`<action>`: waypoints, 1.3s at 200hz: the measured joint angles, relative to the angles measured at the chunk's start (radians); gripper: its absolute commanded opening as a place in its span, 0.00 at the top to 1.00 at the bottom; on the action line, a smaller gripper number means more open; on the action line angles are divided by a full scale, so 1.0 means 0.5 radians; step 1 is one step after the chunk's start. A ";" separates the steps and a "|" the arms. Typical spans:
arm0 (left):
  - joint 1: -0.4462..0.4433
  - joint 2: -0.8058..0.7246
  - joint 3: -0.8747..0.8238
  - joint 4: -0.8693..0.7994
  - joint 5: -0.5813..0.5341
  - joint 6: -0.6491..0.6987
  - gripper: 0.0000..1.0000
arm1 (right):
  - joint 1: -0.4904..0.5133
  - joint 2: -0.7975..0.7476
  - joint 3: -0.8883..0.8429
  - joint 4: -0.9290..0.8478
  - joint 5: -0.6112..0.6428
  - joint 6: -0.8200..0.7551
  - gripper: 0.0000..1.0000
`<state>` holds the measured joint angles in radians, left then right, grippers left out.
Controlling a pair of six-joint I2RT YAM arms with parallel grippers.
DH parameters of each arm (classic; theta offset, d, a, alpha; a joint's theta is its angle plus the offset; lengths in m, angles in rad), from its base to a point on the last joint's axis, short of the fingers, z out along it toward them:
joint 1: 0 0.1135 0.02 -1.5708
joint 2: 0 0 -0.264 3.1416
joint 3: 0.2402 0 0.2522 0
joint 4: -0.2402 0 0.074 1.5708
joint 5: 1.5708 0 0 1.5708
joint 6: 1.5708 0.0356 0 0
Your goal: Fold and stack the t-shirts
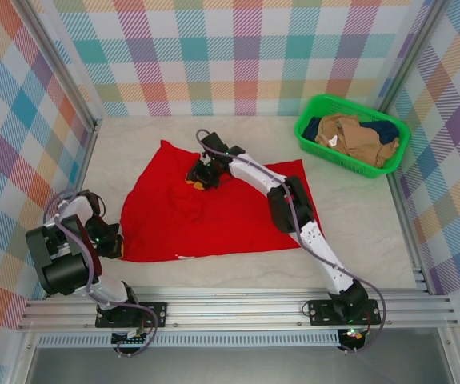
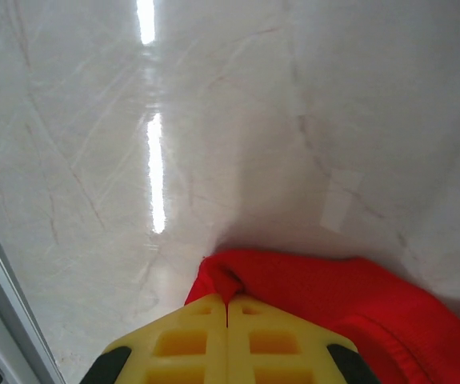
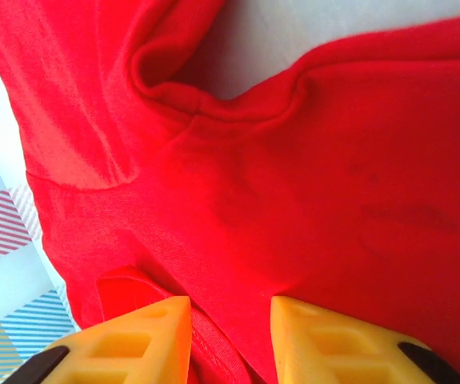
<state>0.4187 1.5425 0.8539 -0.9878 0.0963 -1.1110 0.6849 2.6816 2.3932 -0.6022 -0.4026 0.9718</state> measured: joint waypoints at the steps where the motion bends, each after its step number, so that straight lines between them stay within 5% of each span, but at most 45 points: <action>1: 0.000 0.002 0.003 0.000 0.000 0.002 1.00 | -0.001 0.001 0.004 -0.003 0.002 0.002 0.68; 178: -0.006 0.352 0.548 -0.153 -0.274 0.281 1.00 | -0.128 0.055 0.133 -0.139 0.053 -0.071 0.66; 232: -0.007 0.486 0.533 -0.132 -0.278 0.372 0.64 | -0.128 0.021 0.134 -0.172 0.056 -0.236 0.54; 260: -0.025 0.478 0.710 -0.184 -0.386 0.443 0.54 | -0.140 -0.052 0.120 -0.256 0.111 -0.347 0.49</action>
<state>0.4061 1.7813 1.2091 -1.0798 -0.0967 -0.8898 0.6147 2.6556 2.4531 -0.7300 -0.3470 0.7982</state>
